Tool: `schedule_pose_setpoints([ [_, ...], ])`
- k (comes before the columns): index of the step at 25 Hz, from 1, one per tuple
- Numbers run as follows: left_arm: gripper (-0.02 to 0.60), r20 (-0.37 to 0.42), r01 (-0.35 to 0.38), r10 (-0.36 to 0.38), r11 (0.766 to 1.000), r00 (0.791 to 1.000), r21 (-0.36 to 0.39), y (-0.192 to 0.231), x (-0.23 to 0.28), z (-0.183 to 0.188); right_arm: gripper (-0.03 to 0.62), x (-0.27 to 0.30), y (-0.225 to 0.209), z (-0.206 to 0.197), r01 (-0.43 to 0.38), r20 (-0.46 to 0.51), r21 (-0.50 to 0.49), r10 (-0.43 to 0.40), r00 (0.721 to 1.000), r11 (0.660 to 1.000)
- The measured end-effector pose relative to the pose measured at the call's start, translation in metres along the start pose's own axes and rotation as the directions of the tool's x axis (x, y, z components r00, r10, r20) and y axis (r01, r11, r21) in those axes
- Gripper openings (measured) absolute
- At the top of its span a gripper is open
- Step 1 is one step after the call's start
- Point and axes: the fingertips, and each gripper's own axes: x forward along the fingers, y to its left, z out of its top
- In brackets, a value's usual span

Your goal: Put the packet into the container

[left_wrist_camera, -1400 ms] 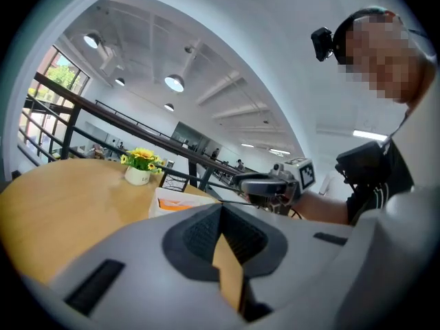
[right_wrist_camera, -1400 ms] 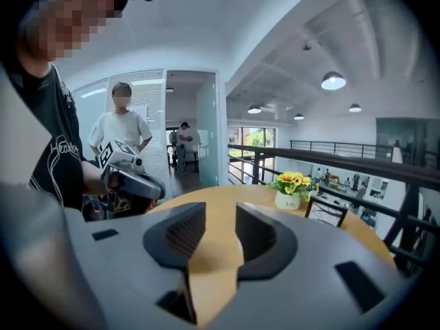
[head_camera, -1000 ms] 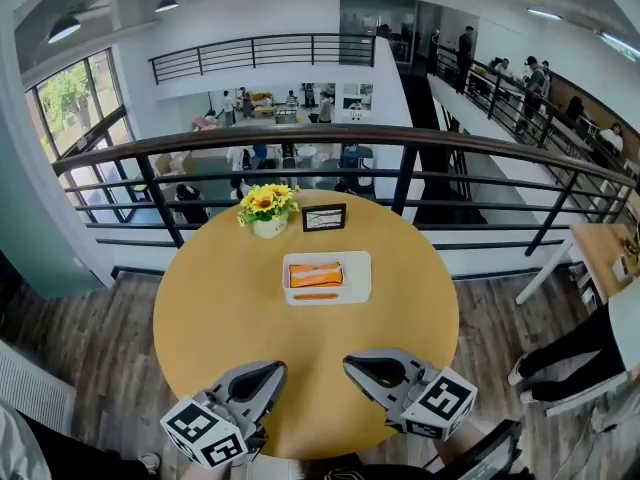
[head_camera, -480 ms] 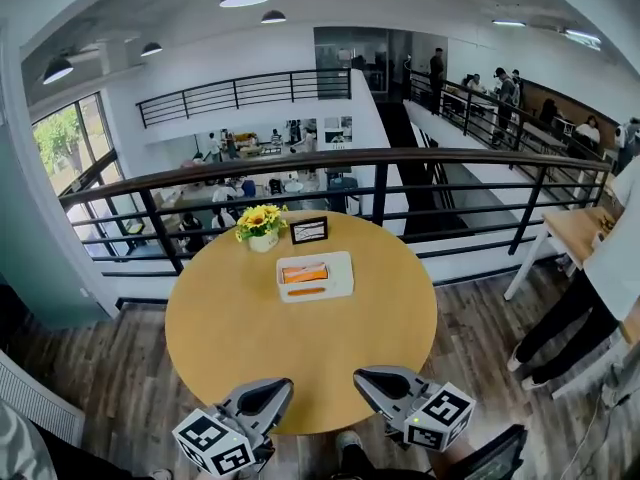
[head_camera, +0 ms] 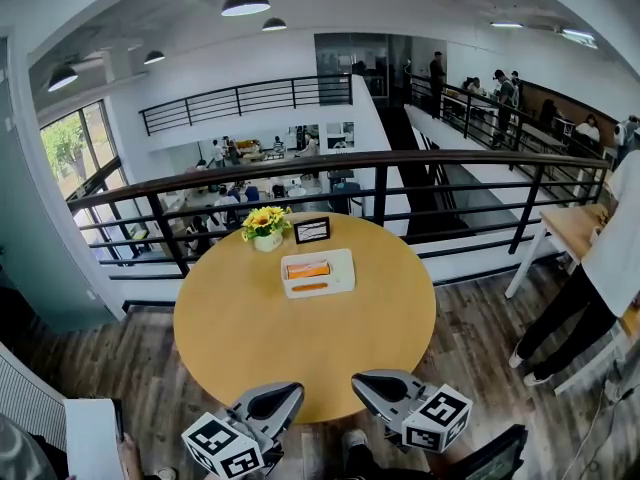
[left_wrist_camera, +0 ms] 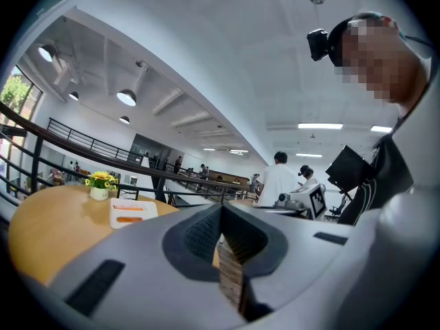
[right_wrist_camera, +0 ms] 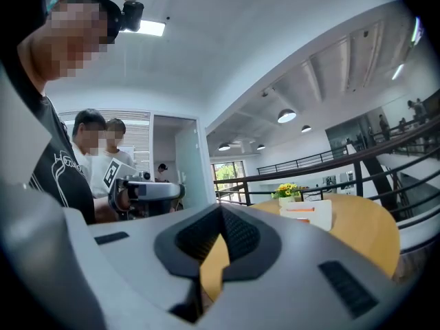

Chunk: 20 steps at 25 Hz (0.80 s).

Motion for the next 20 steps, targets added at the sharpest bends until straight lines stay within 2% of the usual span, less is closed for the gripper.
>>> schedule_pose_setpoints([
  [9,0.005,-0.011,0.022,-0.022,1.0,1.0,0.0,-0.028,-0.002,-0.004,0.005,-0.022,0.012,-0.006,0.008,0.003,0.014,-0.008,1.0,1.0],
  [20,0.005,-0.033,0.044,-0.044,0.999,0.999,-0.004,-0.035,-0.001,-0.005,0.005,-0.029,0.018,-0.004,0.013,-0.002,0.015,-0.013,1.0,1.0],
])
